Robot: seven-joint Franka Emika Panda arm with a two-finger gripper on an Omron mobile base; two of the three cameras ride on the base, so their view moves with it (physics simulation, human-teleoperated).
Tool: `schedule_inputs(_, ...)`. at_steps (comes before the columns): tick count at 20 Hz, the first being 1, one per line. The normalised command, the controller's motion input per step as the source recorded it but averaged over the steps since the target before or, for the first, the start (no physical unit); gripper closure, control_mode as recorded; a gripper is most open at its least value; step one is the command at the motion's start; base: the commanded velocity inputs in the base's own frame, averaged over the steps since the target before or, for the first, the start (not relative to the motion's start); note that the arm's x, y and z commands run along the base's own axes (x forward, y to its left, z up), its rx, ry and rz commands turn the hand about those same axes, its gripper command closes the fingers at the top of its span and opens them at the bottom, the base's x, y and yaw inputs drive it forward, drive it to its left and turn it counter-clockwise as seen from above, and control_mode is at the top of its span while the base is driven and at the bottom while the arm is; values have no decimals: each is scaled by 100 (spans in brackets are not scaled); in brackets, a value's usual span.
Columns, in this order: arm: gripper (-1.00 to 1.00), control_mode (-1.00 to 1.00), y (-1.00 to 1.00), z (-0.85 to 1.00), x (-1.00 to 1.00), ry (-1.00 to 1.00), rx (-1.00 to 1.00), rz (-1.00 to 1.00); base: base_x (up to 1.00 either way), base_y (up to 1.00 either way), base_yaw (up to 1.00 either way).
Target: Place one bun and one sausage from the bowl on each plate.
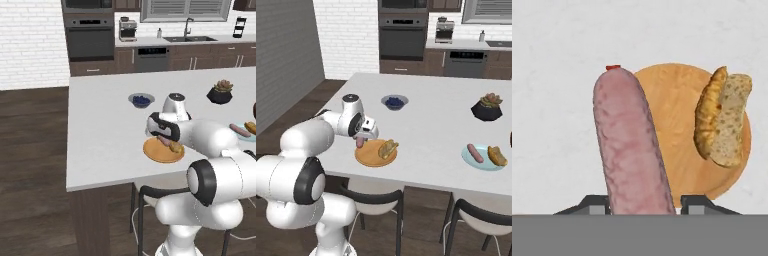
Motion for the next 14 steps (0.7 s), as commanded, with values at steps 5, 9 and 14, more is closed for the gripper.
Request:
schedule_inputs(5, 100, -100, 0, -58, 37, 0, 0, 0, 0, 0, 0)
schedule_inputs(9, 100, -100, 0, -50, 15, 0, 0, 0, 0, 0, 0)
schedule_inputs(14, 100, -100, 0, -41, 11, 0, 0, 0, 0, 0, 0)
